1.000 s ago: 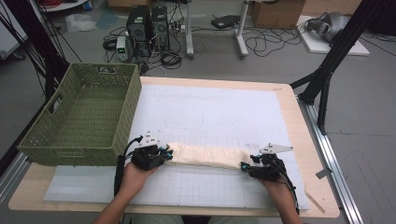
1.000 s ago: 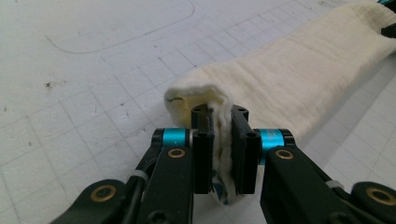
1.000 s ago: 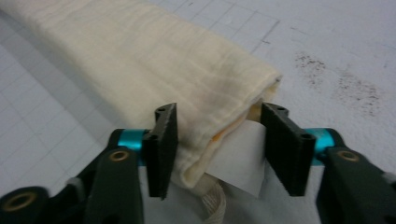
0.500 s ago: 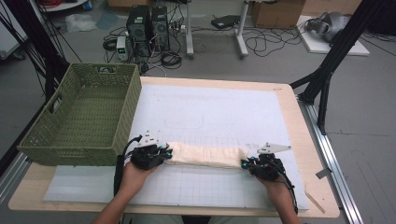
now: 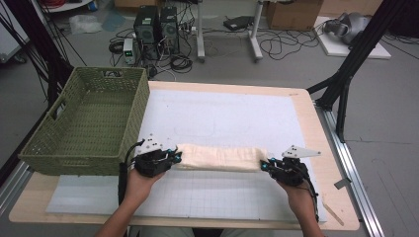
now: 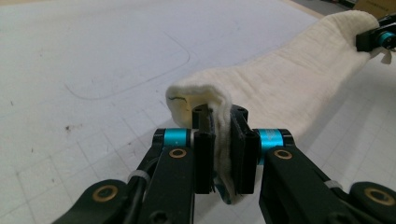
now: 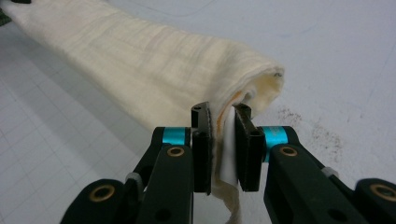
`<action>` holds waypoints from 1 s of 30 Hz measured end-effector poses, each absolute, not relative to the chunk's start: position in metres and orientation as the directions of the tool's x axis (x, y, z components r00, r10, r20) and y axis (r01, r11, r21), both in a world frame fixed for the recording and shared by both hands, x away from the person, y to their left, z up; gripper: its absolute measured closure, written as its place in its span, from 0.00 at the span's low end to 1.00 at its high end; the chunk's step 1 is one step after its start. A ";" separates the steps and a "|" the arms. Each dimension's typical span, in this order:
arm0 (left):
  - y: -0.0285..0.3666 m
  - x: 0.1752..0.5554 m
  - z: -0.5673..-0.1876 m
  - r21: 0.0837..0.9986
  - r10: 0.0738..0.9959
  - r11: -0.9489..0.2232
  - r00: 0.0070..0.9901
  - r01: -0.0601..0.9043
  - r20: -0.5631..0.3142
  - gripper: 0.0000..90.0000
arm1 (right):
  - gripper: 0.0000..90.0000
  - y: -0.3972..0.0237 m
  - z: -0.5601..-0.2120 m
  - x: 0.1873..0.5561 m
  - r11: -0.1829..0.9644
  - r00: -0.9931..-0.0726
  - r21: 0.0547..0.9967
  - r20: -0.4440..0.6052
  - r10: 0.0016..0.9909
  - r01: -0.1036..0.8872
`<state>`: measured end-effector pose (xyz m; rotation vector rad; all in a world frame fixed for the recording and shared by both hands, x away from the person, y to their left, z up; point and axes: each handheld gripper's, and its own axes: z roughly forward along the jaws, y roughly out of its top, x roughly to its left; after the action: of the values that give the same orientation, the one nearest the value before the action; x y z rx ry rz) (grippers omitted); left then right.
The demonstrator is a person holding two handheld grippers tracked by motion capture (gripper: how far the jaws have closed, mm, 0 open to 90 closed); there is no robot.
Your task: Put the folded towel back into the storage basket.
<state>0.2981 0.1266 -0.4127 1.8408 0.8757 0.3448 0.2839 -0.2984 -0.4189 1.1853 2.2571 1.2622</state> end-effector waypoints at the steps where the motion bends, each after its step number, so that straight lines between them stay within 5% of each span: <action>1: 0.127 0.298 -0.411 0.892 0.703 -0.208 0.695 0.401 -0.149 0.90 | 0.88 -0.299 -0.417 0.284 0.275 -0.619 0.815 0.125 0.775 0.509; 30: 0.177 0.289 -0.343 0.963 0.755 -0.079 0.646 0.258 -0.111 0.91 | 0.89 -0.259 -0.342 0.327 0.214 -0.684 0.951 -0.002 0.730 0.226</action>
<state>0.2893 0.1775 -0.3434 1.6441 0.8454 0.5066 0.3271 -0.2591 -0.3424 0.8822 2.0399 1.4782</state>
